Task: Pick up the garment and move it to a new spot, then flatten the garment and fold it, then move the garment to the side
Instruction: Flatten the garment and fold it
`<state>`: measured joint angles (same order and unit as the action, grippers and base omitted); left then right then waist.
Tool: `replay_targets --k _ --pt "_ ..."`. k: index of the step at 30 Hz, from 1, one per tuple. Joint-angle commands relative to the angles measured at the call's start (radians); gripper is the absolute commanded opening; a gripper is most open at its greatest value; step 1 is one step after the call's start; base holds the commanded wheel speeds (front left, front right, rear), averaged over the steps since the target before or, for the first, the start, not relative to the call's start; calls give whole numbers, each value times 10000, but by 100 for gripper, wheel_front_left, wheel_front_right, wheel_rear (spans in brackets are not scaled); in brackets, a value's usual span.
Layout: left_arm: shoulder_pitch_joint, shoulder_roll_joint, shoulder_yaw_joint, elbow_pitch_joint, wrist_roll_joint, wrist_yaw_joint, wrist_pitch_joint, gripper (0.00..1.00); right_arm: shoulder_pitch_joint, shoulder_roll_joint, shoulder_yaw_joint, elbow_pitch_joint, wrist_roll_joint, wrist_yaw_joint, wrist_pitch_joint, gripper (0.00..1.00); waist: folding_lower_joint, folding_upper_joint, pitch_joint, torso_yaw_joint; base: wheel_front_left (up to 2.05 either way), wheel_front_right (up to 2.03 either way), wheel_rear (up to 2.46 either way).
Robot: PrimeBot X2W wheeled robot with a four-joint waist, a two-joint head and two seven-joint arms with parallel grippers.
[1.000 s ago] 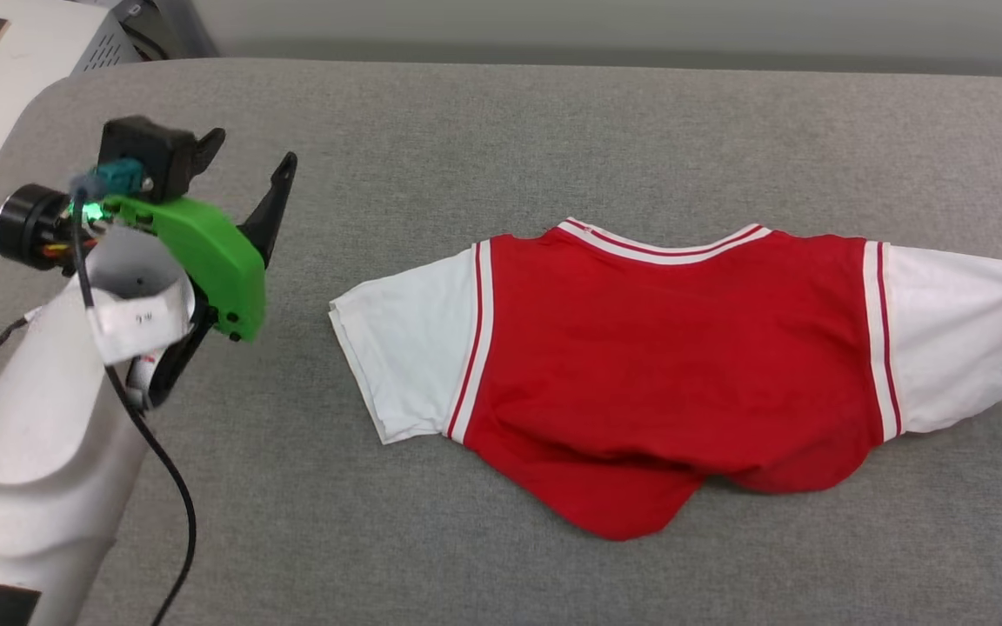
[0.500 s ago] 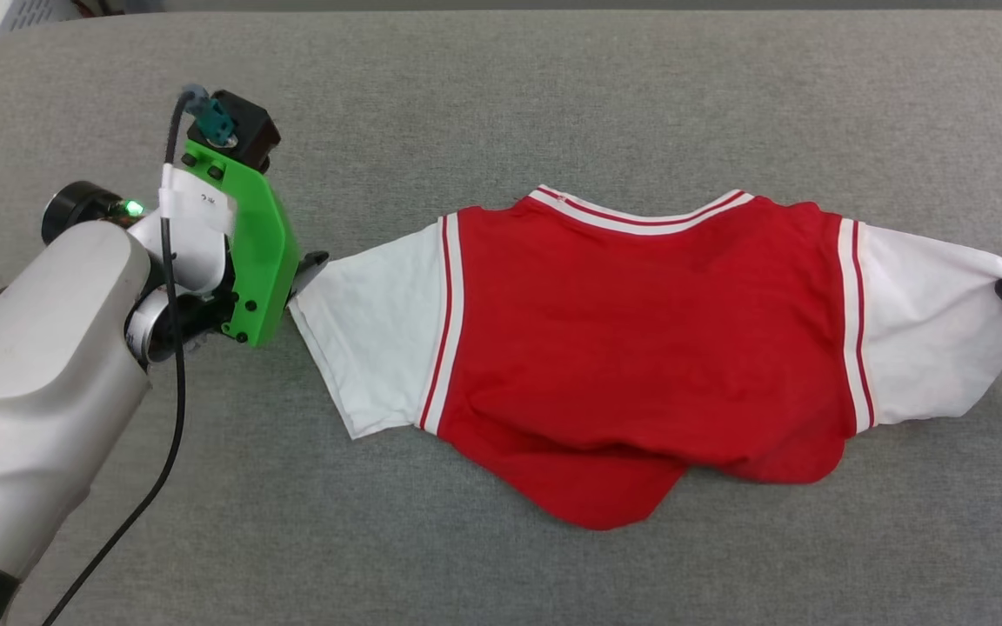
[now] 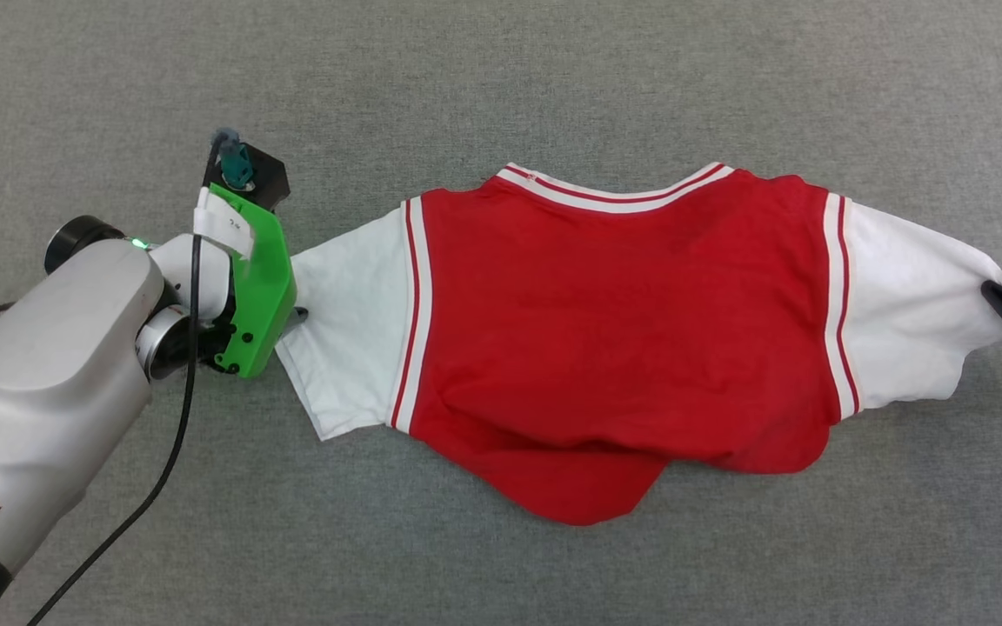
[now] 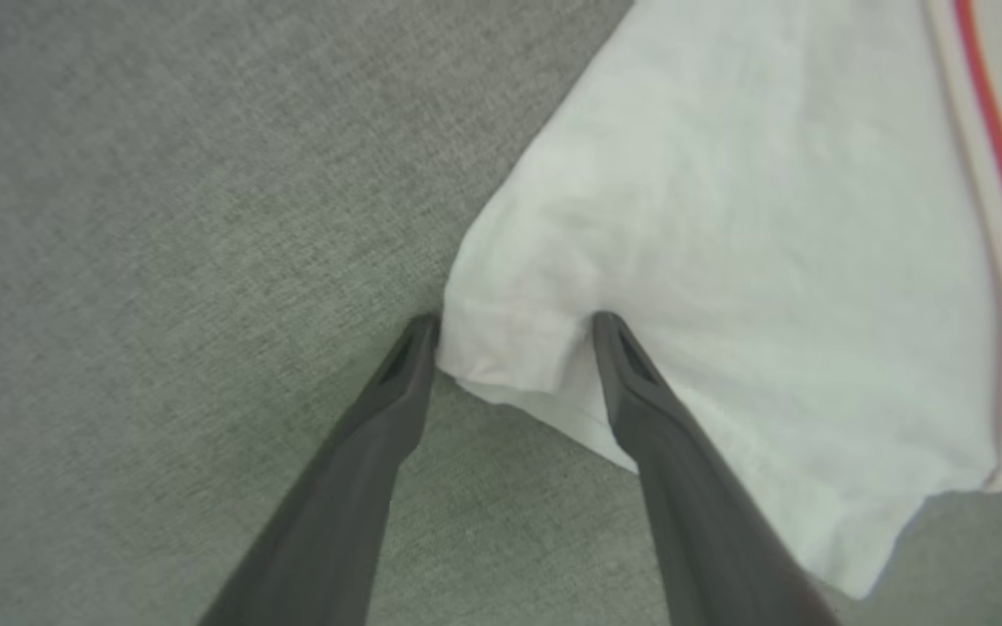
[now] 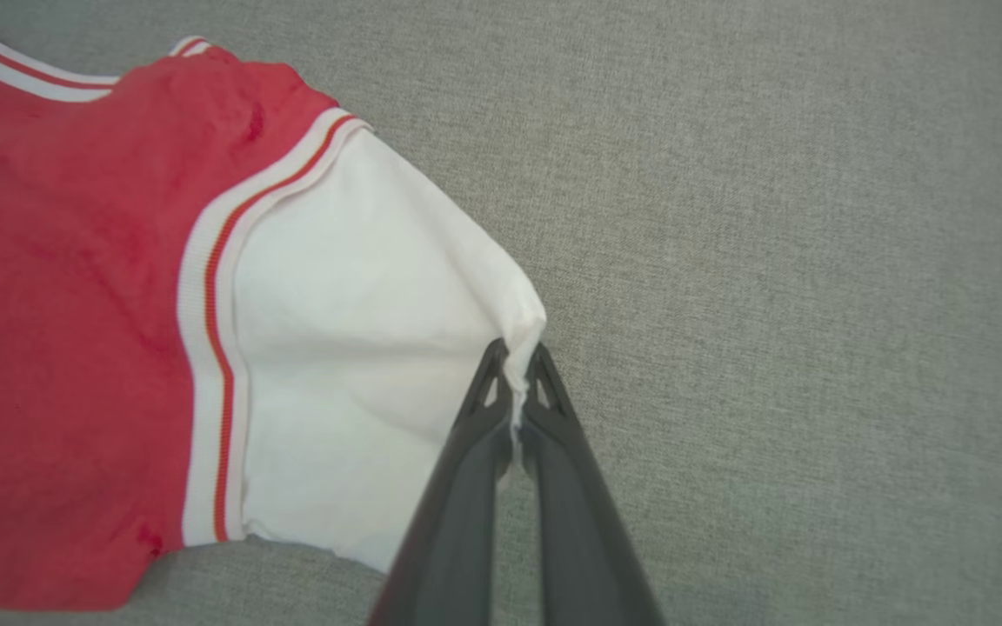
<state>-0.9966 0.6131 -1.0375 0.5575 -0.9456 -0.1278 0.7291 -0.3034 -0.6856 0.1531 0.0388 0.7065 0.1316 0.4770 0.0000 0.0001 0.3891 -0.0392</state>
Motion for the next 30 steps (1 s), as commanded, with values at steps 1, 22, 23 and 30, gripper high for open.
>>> replay_targets --k 1,22,23,30 --pt "415 -79 -422 258 -200 -28 -65 0 -46 50 -9 -6 -86 -9 13 0 0 -1 -43 29 0 0 0" --pt "-1405 665 -410 -910 754 152 -5610 0 -811 -656 -586 50 -249 -9 -850 0 0 -1 -2243 651 0 0 0" --pt "-1479 738 -349 -1075 805 220 -5702 0 -899 -689 -651 -15 -259 -9 -857 0 0 -1 -2316 655 0 0 0" --pt "-2117 1131 161 -2314 998 733 -6030 0 -1663 -990 -903 -423 -229 -9 -777 0 0 -1 -2540 686 0 0 0"
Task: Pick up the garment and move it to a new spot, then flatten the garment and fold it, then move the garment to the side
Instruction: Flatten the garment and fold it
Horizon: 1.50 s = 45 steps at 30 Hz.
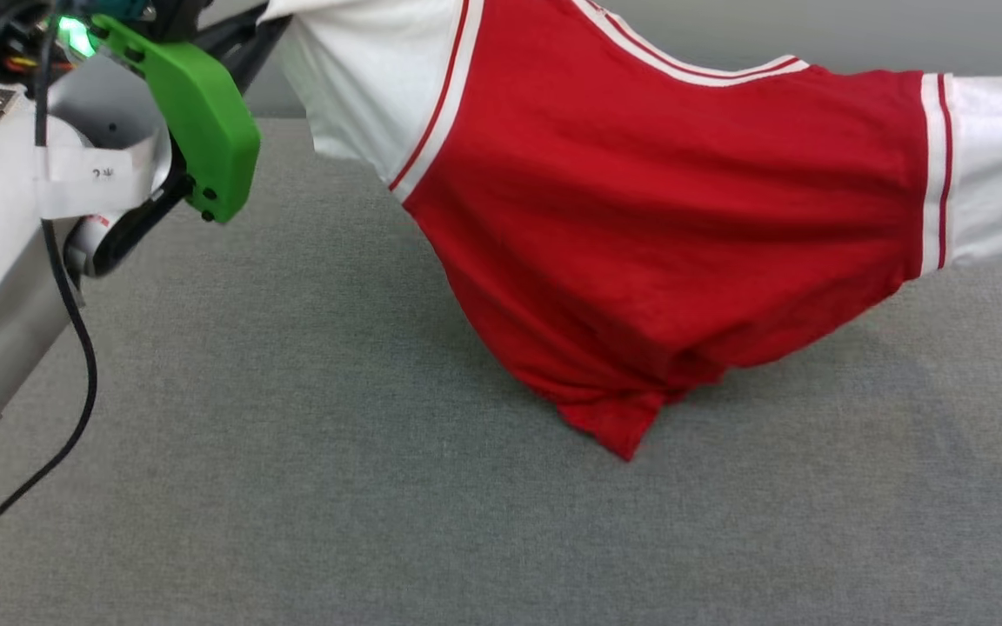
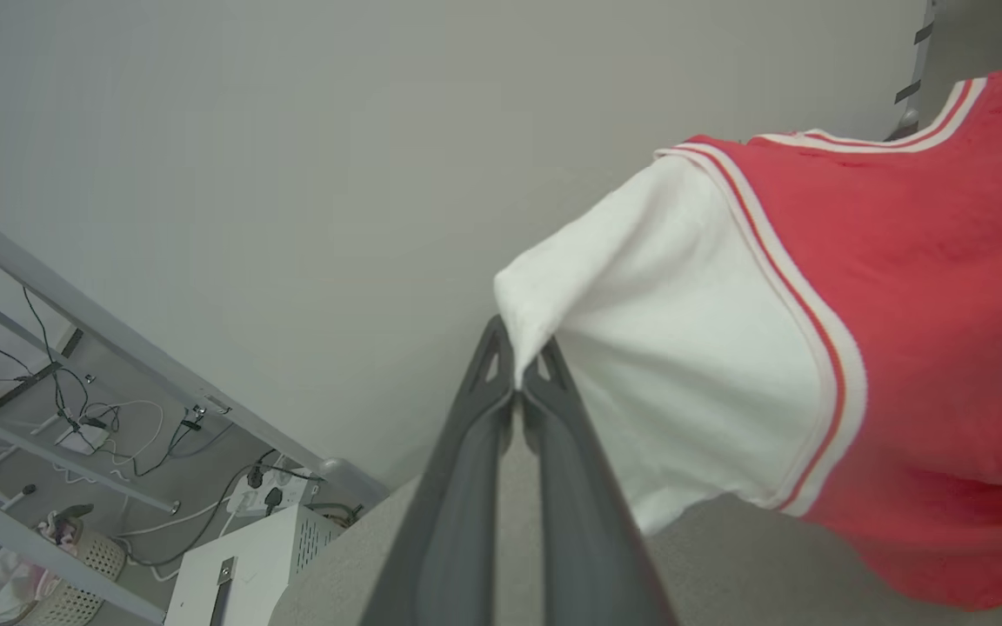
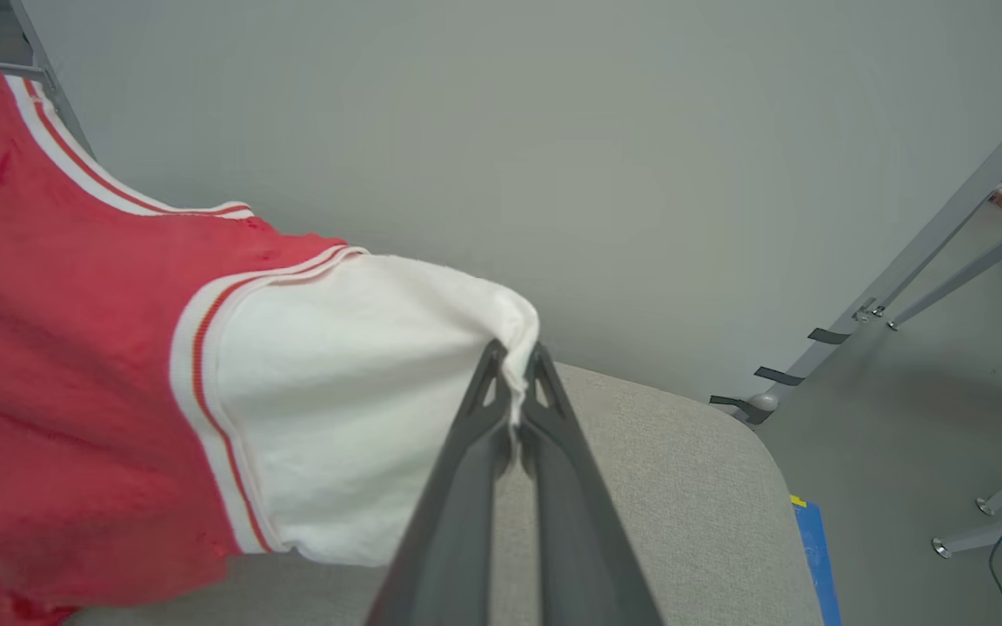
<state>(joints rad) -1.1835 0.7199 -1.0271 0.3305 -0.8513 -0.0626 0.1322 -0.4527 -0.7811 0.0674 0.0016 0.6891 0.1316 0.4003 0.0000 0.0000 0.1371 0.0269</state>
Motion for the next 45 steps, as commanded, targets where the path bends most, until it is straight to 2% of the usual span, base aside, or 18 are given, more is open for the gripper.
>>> replay_targets --k 1,7,15,23,28,29,31,38,45 --pt "-363 89 117 -176 95 139 -81 0 -294 -60 -42 -84 -38 -9 8 0 0 0 -14 30 0 0 0" --pt "-1200 -43 419 -658 255 318 -52 0 -1316 -352 212 -120 -216 -9 37 0 0 0 367 40 0 0 0" --pt "-2839 -662 740 58 409 99 118 0 -3883 -473 1310 671 -480 -9 2 0 0 0 1577 -141 0 0 0" --pt "-5321 -1462 968 1806 1087 -217 -199 0 -7509 -227 2824 2517 -1058 -9 -361 0 0 0 2874 -344 0 0 0" --pt "-6561 -1846 967 2682 1639 -307 -780 0 -9762 235 3451 3895 -1381 -9 -998 0 0 0 3364 -472 0 0 0" --pt "-7097 -1933 1047 2848 1809 -263 -989 0 -10934 446 3782 4705 -1606 -9 -1400 0 0 0 3538 -518 0 0 0" --pt "-7363 -1915 1109 2908 1888 -220 -1104 0 -11623 597 4002 5191 -1696 -9 -1641 0 0 0 3630 -546 0 0 0" --pt "-7789 -1728 1372 3111 1717 -262 -1282 0 -13204 988 4891 6527 -1699 -9 -2412 0 0 0 3992 -611 0 0 0" --pt "-6907 -1824 1296 3496 1352 -345 -1665 0 -13112 1276 5794 7538 -1093 -9 -2954 0 0 0 4324 -534 0 0 0"
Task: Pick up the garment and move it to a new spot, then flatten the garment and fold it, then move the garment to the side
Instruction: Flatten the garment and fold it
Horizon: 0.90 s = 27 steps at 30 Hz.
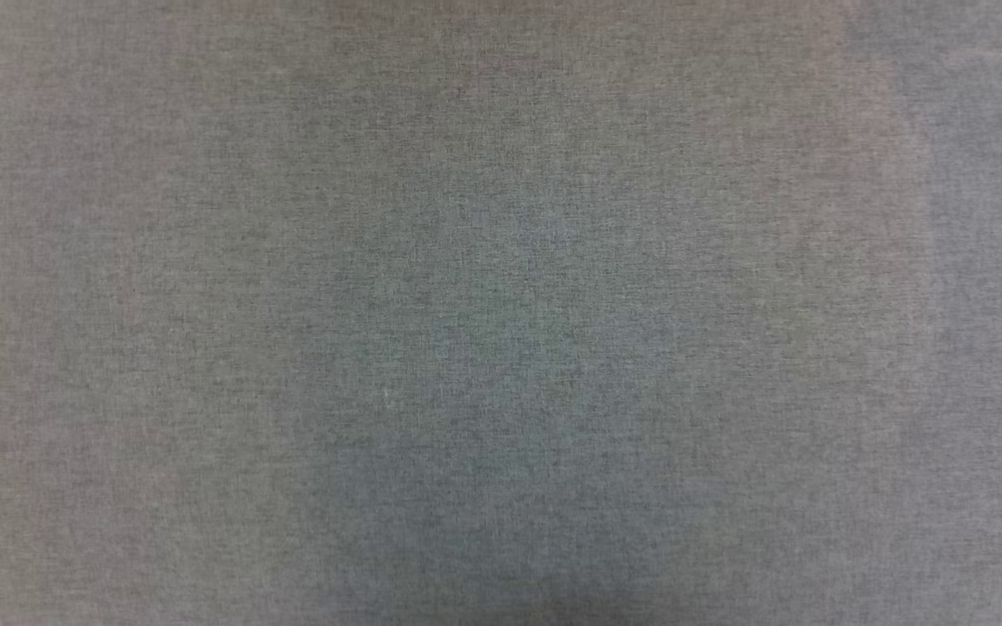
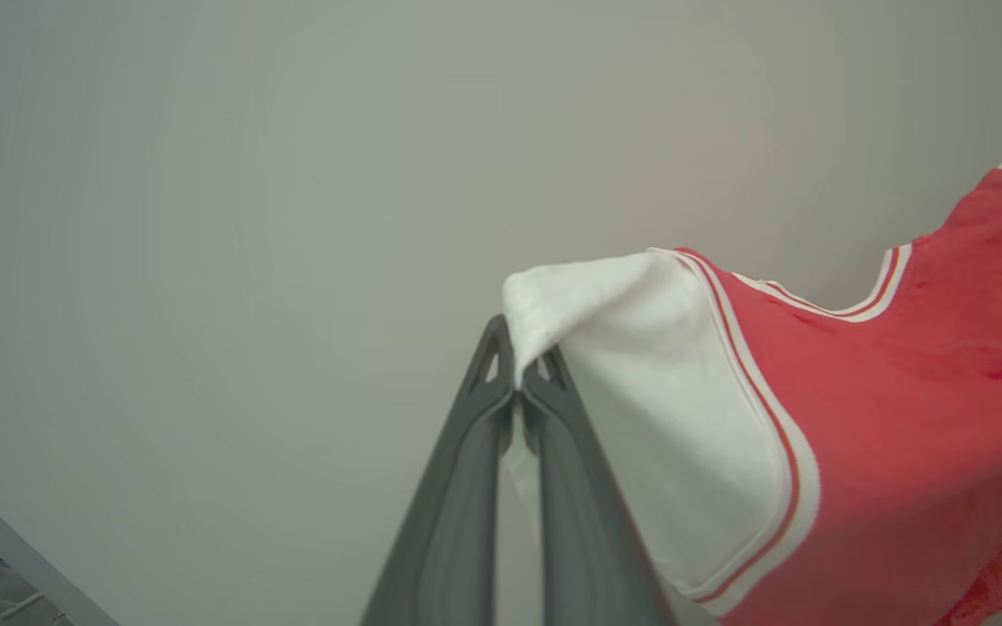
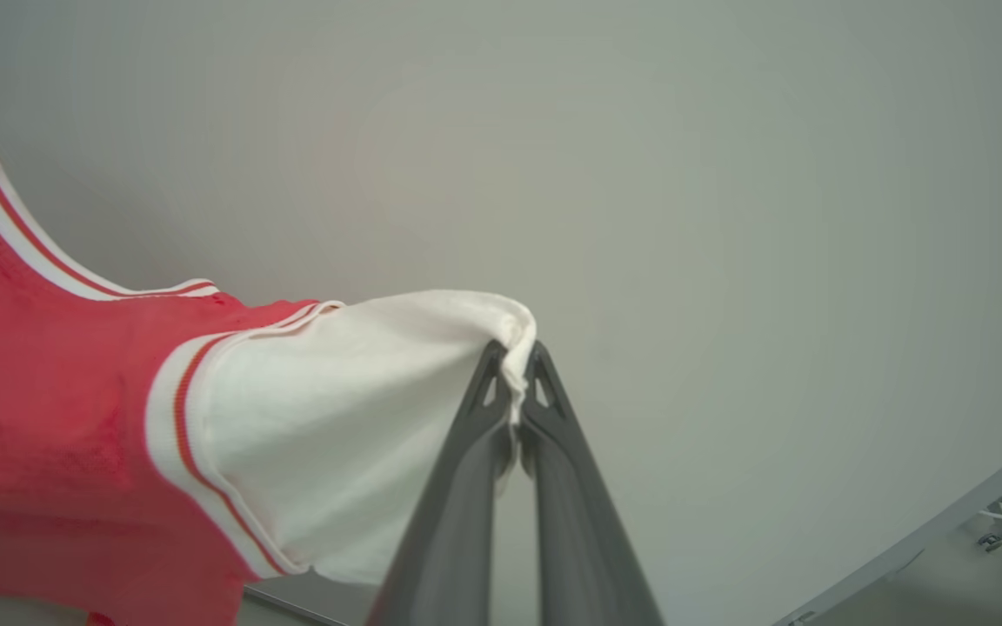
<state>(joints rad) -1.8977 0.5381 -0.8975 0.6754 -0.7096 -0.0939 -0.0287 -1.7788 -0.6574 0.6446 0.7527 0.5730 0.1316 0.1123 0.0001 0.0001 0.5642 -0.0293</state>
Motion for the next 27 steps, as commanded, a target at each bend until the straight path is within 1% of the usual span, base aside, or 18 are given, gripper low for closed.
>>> replay_targets --k 1,5,10,14,18,21,27 --pt "452 -19 -27 113 -128 -47 -144 0 260 98 102 177 212 -9 -215 0 -1 -1 60 35 0 0 0" --pt "1383 -14 -114 375 -418 -107 -469 0 956 346 632 572 610 -9 -658 0 -1 -1 -118 14 0 0 0" --pt "2764 -132 -416 742 -626 -139 -865 0 2318 607 1320 768 1274 -9 -1291 0 -1 -1 -579 -93 0 0 0" --pt "4055 -128 -571 850 -852 -146 -1340 0 3467 618 2010 623 1598 -9 -1666 0 -1 -1 -983 -78 0 0 0" --pt "5384 -77 -710 855 -1119 -155 -1669 0 4574 555 2450 365 2089 -9 -1998 0 -1 -1 -1380 -25 0 0 0" --pt "6340 -101 -691 759 -1388 -89 -1898 0 5398 514 2766 163 2377 -9 -2175 0 -1 -1 -1692 29 0 0 0" --pt "8740 -164 -495 245 -2012 334 -2226 0 7281 761 3171 -27 2949 -9 -2721 0 -1 -1 -2577 28 0 0 0"
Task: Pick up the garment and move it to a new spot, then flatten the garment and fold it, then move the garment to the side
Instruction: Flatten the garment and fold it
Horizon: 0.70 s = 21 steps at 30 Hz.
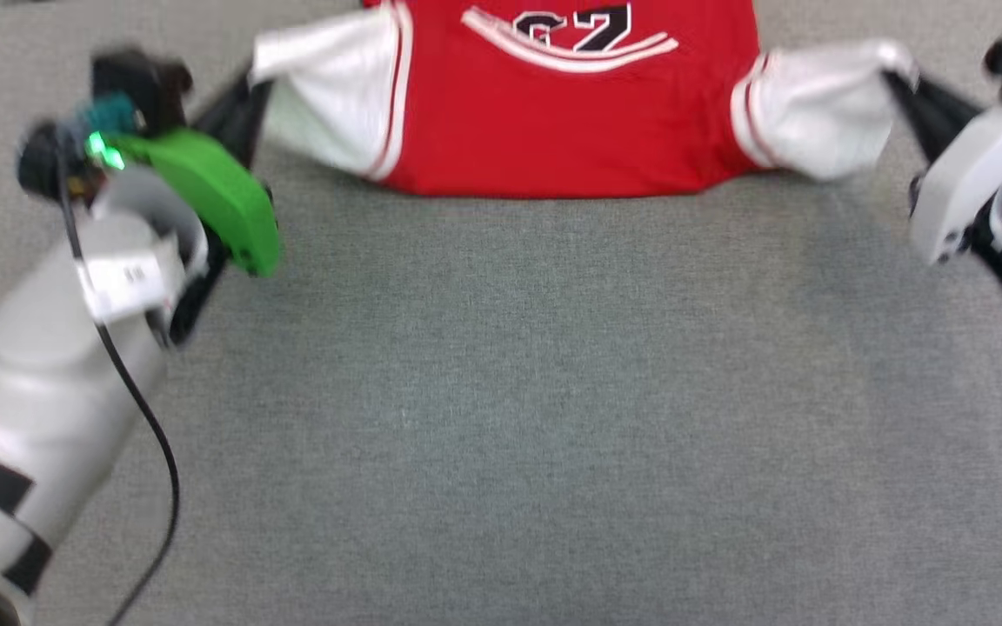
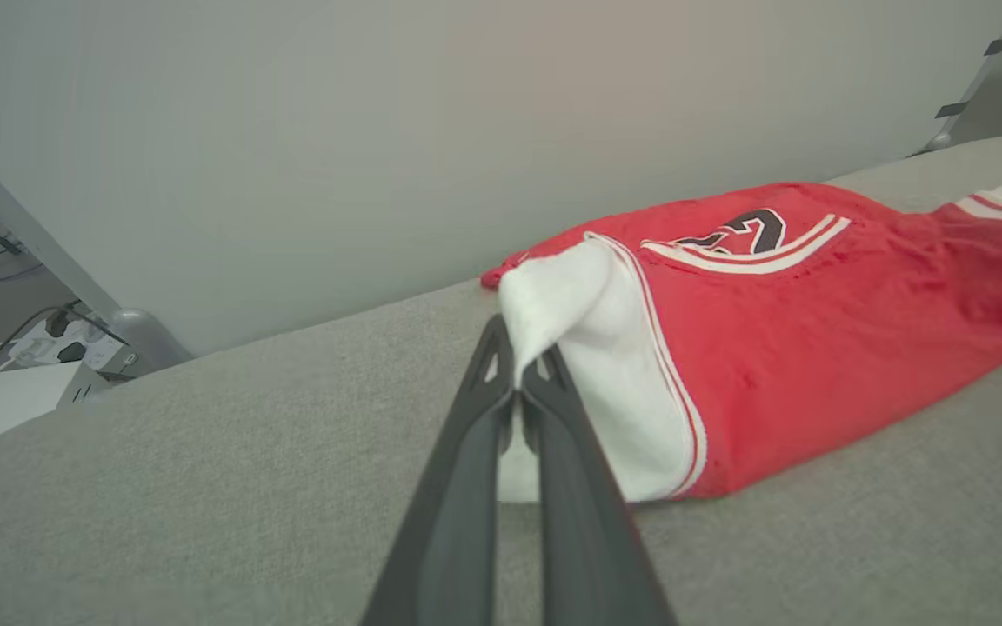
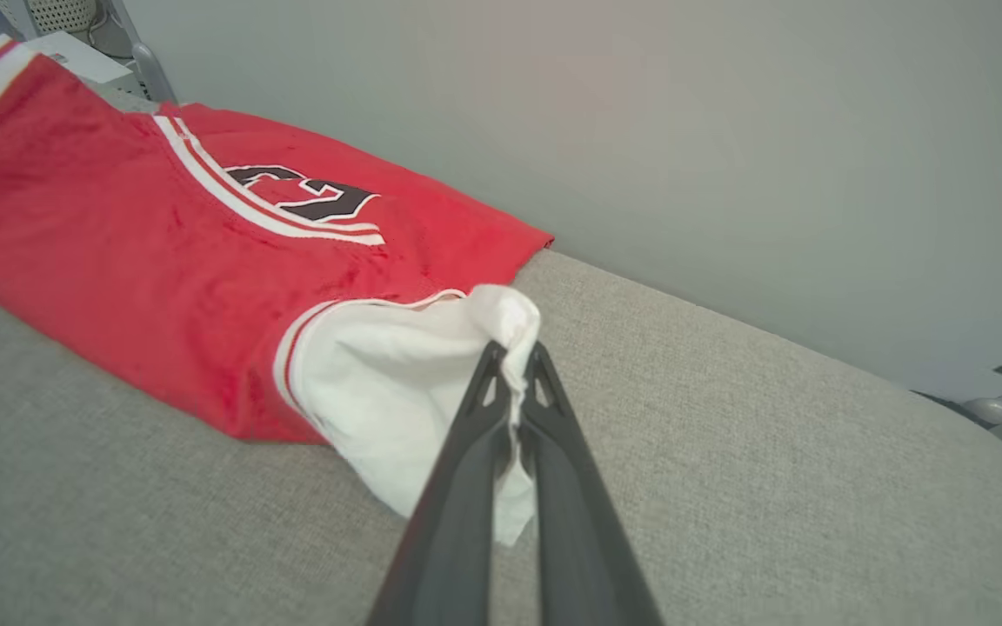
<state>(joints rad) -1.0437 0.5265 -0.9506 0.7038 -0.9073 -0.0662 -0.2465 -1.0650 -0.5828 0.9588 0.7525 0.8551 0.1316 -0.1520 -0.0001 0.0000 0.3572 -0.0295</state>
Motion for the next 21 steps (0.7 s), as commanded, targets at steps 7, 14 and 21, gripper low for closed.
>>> replay_targets --k 7,14,21 --pt "2988 -53 605 -1115 -463 694 -145 0 2159 -153 86 -120 728 -9 -628 0 1 0 -1505 170 0 0 0" --pt "5443 178 1257 -1974 -284 1099 -150 0 4161 -791 -253 -464 1086 -9 -911 0 1 0 -2324 265 0 0 0" --pt "8046 131 2410 -2638 -110 1463 -151 0 6854 -1153 -1511 -941 1272 -9 -1075 0 1 0 -3091 259 0 0 0"
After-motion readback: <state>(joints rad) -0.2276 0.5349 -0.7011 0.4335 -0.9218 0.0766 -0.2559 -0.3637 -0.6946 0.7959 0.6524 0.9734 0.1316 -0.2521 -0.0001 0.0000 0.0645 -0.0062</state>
